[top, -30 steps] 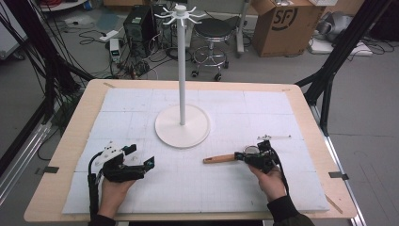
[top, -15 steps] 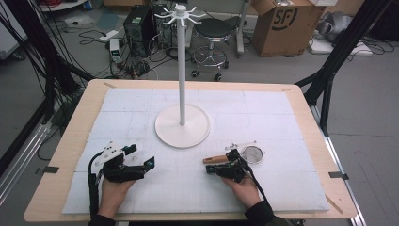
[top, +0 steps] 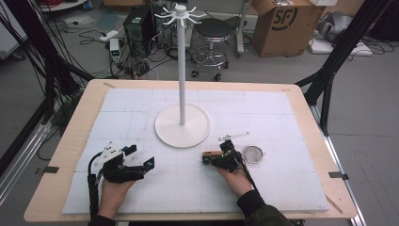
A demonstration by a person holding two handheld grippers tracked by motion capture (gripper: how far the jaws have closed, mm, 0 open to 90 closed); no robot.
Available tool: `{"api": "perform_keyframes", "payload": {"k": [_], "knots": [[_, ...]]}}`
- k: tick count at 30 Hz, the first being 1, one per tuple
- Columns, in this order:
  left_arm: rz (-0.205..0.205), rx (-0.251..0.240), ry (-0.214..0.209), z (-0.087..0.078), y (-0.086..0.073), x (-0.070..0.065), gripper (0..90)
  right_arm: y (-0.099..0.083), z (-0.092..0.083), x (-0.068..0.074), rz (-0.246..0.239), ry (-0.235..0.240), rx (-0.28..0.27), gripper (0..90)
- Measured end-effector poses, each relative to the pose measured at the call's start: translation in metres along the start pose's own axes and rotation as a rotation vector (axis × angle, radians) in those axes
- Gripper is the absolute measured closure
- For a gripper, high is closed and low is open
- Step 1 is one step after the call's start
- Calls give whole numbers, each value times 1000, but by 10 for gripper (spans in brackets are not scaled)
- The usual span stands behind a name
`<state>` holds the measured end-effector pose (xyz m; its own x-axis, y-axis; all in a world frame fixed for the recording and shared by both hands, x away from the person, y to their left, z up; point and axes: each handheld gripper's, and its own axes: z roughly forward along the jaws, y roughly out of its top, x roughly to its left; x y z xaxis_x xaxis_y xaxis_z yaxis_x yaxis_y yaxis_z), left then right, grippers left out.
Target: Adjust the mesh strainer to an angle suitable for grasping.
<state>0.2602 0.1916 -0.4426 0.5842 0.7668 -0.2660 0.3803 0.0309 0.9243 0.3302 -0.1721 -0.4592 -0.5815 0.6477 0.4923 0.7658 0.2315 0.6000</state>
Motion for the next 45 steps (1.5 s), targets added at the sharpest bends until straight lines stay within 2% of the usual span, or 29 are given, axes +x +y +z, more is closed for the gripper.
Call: {"api": "perform_keyframes", "payload": {"k": [7, 12, 17, 34, 38, 40, 45], "knots": [[1, -1, 1, 0, 0, 0, 60, 8, 2, -8, 17, -19, -12, 895], [0, 0, -2, 0, 0, -1, 60, 13, 2, -11, 9, -38, -19, 895], [-1, 2, -3, 0, 0, 0, 60, 18, 4, -17, 39, -45, -32, 895], [-3, 1, -4, 0, 0, 0, 60, 29, 6, -27, 67, -80, -54, 896], [-9, 0, -4, -1, -1, 1, 60, 32, 6, -29, 74, -117, -71, 896], [-11, -1, -2, -1, -1, 2, 60, 33, 6, -32, 90, -111, -79, 896], [-11, -1, -3, 0, -1, 1, 60, 34, 5, -35, 93, -104, -78, 896]]}}
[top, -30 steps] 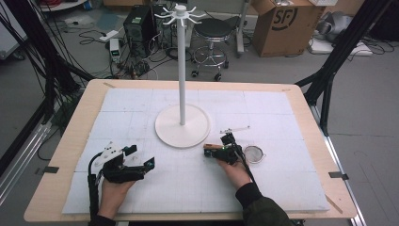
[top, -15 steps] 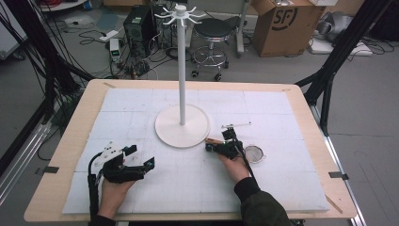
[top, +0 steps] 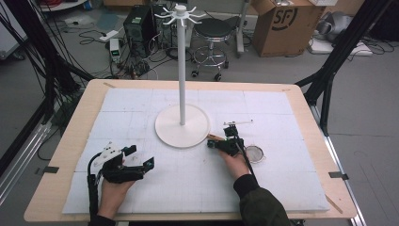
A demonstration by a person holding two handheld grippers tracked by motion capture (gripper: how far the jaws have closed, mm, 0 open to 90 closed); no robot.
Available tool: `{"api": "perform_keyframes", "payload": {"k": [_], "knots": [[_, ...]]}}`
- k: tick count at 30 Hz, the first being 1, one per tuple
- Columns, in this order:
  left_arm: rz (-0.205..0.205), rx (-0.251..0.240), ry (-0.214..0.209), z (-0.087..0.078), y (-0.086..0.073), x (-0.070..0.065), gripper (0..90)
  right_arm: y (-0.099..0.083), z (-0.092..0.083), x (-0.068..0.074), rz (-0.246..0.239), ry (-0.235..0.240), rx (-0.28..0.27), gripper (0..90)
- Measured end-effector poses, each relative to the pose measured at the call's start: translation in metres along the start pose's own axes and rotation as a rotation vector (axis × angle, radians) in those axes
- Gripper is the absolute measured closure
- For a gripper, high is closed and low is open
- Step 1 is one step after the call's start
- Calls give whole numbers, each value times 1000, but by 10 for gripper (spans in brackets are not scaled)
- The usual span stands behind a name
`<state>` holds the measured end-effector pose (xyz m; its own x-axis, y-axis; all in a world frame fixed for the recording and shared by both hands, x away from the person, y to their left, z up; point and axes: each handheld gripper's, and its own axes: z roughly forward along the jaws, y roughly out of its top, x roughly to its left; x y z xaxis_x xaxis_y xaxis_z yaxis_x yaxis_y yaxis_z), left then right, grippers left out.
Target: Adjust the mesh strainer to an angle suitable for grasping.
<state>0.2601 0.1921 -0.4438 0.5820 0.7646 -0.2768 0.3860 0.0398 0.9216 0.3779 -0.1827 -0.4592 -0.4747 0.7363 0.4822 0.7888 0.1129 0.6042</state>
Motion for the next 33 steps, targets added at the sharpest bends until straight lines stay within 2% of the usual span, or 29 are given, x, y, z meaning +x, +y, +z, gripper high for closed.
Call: {"api": "perform_keyframes", "payload": {"k": [9, 16, 23, 25, 31, 33], "knots": [[-2, 1, 7, -1, -1, 1, 60, 9, 2, -10, 47, -8, -17, 896], [1, 4, 6, -1, -1, 2, 60, 13, 4, -15, 67, -4, -19, 897], [-4, -3, 4, -2, 0, 1, 60, 13, 3, -14, 53, -10, -21, 894], [-4, -3, 3, -2, 0, 2, 60, 12, 0, -14, 50, 27, -23, 891], [-7, -3, 4, -1, 0, 1, 59, 12, -21, -13, 44, 85, -72, 763], [-5, -3, 1, -1, 0, 1, 60, 12, -28, -14, 50, 122, -70, 725]]}}
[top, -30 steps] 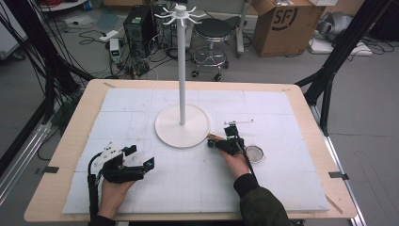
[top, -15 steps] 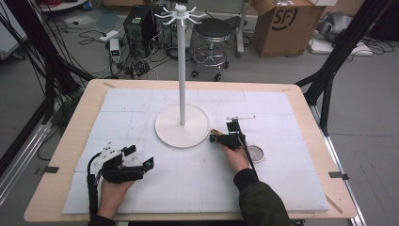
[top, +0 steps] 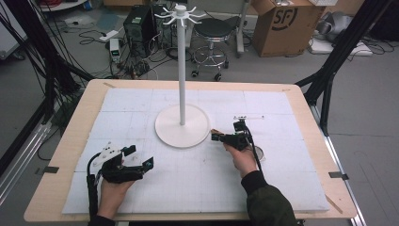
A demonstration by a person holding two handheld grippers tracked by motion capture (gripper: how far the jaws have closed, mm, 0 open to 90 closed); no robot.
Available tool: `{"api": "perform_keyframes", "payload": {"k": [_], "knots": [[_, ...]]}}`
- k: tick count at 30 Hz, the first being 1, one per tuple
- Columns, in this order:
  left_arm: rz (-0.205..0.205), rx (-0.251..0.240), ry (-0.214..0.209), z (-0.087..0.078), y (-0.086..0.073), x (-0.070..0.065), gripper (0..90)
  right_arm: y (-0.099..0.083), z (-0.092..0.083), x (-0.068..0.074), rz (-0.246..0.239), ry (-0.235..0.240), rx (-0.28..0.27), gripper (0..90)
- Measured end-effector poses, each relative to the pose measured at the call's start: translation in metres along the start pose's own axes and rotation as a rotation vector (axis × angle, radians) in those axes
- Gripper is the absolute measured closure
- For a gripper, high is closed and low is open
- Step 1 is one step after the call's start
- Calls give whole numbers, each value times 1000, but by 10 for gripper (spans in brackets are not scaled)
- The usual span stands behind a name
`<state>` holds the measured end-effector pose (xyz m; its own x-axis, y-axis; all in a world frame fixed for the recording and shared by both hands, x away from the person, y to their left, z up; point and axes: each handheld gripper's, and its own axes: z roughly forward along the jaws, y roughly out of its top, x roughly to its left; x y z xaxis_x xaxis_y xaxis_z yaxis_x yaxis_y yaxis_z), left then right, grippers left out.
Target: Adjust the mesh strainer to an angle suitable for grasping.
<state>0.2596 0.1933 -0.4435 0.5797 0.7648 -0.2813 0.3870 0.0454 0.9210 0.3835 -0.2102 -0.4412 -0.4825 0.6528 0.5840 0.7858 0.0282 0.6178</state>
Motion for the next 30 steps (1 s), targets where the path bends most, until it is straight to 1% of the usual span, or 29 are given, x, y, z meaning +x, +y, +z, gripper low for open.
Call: {"api": "perform_keyframes", "payload": {"k": [3, 8, 9, 10, 11, 12, 14, 15, 18, 25, 27, 30], "knots": [[3, 7, -3, 0, 0, 0, 60, -1, -8, -1, -14, 12, 3, 664], [0, 2, -2, 1, 0, 0, 59, -4, -20, -3, -19, 29, 1, 566], [2, 3, -4, 1, 0, 0, 60, -5, -22, -4, -21, 47, 9, 562], [5, 3, -5, 1, 0, 0, 60, -5, -24, -4, -12, 63, 13, 542], [6, 4, -6, 1, 0, 0, 59, -6, -26, -4, -11, 66, 12, 528], [9, 5, -6, 1, 0, -1, 60, -6, -28, -5, -21, 66, 9, 515], [13, 9, -8, 2, 0, -1, 60, -7, -32, -5, -22, 61, 9, 454], [12, 7, -9, 2, 0, -2, 60, -7, -34, -5, -19, 56, 10, 433], [11, 8, -6, 3, 0, -2, 59, -7, -38, -6, -24, 62, 11, 388], [12, 13, -5, 3, 0, -1, 60, -8, -48, -9, -52, 32, 10, 330], [11, 14, -4, 3, 0, -1, 59, -8, -51, -10, -62, 13, 14, 323], [9, 14, -4, 3, 0, -1, 60, -8, -57, -14, -88, -30, 9, 319]]}}
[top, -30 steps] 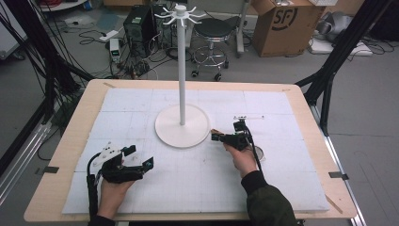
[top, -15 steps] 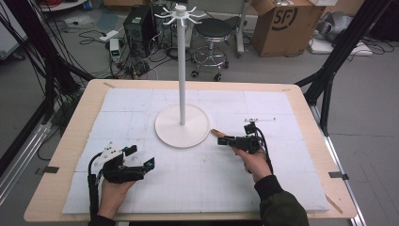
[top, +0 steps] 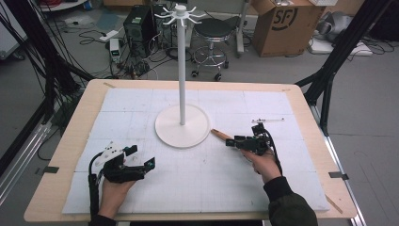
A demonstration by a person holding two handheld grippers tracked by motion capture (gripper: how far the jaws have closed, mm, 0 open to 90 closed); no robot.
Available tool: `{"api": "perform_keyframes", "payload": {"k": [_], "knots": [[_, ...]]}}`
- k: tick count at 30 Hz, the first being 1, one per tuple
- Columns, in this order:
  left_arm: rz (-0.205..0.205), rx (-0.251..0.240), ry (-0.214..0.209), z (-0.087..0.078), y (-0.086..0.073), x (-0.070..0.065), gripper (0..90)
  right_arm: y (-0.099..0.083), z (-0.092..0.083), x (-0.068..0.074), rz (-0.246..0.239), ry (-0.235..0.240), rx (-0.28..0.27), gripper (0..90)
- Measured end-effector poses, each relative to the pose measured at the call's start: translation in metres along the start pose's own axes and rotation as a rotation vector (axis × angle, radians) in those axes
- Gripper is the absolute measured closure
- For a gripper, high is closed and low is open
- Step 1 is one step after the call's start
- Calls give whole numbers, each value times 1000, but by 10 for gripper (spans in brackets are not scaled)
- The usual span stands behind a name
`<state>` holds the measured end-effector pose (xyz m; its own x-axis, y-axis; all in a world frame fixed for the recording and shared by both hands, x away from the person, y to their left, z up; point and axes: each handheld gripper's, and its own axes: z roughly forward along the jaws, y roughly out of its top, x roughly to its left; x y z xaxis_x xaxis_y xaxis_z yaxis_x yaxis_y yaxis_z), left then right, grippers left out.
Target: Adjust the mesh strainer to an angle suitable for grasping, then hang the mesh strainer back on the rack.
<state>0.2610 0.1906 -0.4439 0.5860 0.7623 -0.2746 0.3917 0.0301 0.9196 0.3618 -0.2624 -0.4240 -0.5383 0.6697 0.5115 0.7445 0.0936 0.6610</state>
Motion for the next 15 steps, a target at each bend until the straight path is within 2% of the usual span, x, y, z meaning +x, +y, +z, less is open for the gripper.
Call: {"api": "perform_keyframes", "payload": {"k": [4, 15], "knots": [[-1, -2, 2, 1, 0, 0, 60, 0, -4, -6, -3, -14, 17, 316], [-4, -1, -1, 1, 0, 0, 60, 0, 0, -20, 19, -38, 51, 327]]}}
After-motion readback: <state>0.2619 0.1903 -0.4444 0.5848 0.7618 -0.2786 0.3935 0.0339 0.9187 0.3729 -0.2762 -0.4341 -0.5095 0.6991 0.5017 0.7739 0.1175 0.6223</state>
